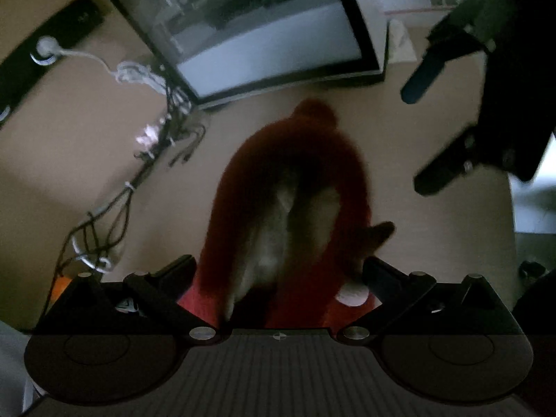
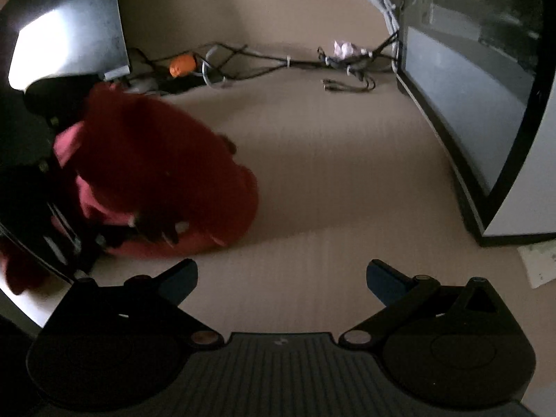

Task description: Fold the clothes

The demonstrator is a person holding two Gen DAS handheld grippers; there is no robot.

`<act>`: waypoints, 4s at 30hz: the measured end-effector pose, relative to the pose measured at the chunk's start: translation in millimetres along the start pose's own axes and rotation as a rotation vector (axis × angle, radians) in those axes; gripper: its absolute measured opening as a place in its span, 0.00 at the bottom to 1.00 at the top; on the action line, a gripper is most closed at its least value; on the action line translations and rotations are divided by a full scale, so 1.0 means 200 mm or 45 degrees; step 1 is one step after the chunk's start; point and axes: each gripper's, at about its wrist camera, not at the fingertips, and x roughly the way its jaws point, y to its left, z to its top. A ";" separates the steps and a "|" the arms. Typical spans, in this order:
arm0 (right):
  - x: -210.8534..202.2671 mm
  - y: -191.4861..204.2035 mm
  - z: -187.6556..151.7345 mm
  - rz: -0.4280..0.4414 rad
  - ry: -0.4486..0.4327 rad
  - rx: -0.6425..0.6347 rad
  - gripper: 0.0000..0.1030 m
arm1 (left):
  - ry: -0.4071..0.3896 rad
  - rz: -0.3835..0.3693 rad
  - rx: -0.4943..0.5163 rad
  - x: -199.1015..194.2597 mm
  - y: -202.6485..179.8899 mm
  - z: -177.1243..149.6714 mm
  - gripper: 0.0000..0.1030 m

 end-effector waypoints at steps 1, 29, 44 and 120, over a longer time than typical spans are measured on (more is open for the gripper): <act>0.02 0.01 -0.01 0.005 -0.004 0.012 1.00 | 0.012 -0.018 -0.015 0.01 0.01 0.00 1.00; 0.26 0.05 0.30 0.479 -0.106 -0.370 0.62 | 0.048 -0.130 -0.252 -0.02 0.08 -0.03 1.00; 0.10 0.18 0.45 0.473 -0.138 -0.450 0.41 | -0.011 -0.014 -0.279 -0.08 0.07 -0.05 0.60; 0.28 1.47 0.50 0.272 -0.169 -0.520 1.00 | -0.032 0.460 -1.207 -0.66 1.07 -1.34 0.96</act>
